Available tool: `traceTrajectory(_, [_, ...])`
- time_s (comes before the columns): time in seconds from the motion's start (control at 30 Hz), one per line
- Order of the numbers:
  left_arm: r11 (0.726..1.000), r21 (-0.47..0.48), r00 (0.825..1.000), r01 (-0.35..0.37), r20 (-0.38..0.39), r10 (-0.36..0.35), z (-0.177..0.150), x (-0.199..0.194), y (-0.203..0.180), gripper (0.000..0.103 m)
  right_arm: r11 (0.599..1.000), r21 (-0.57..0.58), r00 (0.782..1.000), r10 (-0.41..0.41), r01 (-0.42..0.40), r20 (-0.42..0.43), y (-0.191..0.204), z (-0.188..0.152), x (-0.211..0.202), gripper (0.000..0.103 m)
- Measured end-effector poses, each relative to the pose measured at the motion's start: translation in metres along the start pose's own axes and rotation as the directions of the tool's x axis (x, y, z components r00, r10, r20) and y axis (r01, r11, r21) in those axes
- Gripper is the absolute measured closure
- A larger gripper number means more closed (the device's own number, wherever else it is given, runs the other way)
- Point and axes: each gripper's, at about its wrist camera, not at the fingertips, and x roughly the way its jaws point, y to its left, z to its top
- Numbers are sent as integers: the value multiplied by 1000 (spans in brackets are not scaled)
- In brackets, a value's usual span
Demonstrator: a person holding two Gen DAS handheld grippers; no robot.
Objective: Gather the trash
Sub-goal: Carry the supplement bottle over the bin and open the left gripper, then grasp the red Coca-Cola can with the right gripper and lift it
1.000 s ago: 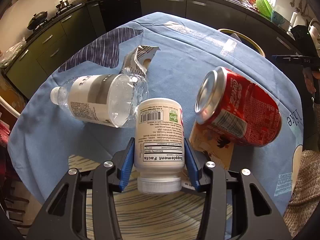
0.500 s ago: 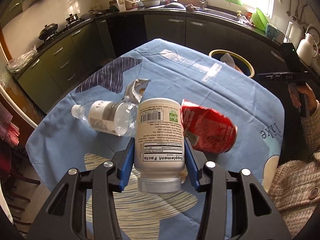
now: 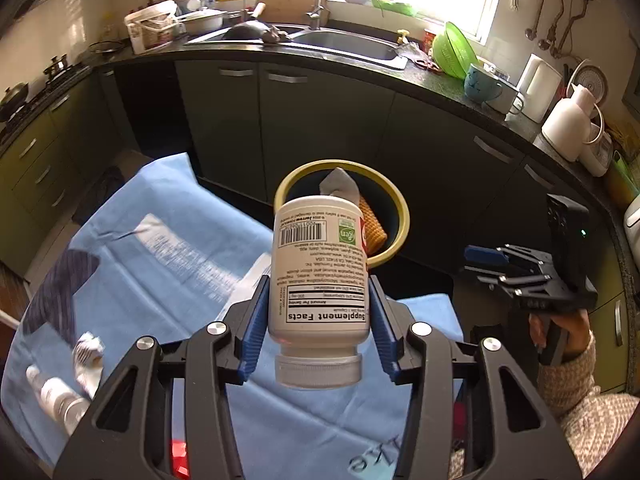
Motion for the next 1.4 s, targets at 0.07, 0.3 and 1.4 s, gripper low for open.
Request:
traceTrajectory(0.07, [1000,16,999,11,-35,-11,24,41,-16,58,1000,25,1000,-12,12,11,-16,-5,-8,45])
traceTrajectory(0.3, [1000,-4,991,-11,-135,10,74,169,-47,58,992,125,999,-21,16,38,-68,-23,-30,45])
traceTrajectory(1.4, [809,-586,879,-58,354,320,-197,-145,58,9,964,-208,979,138,-168,-149,95,-13,39,38])
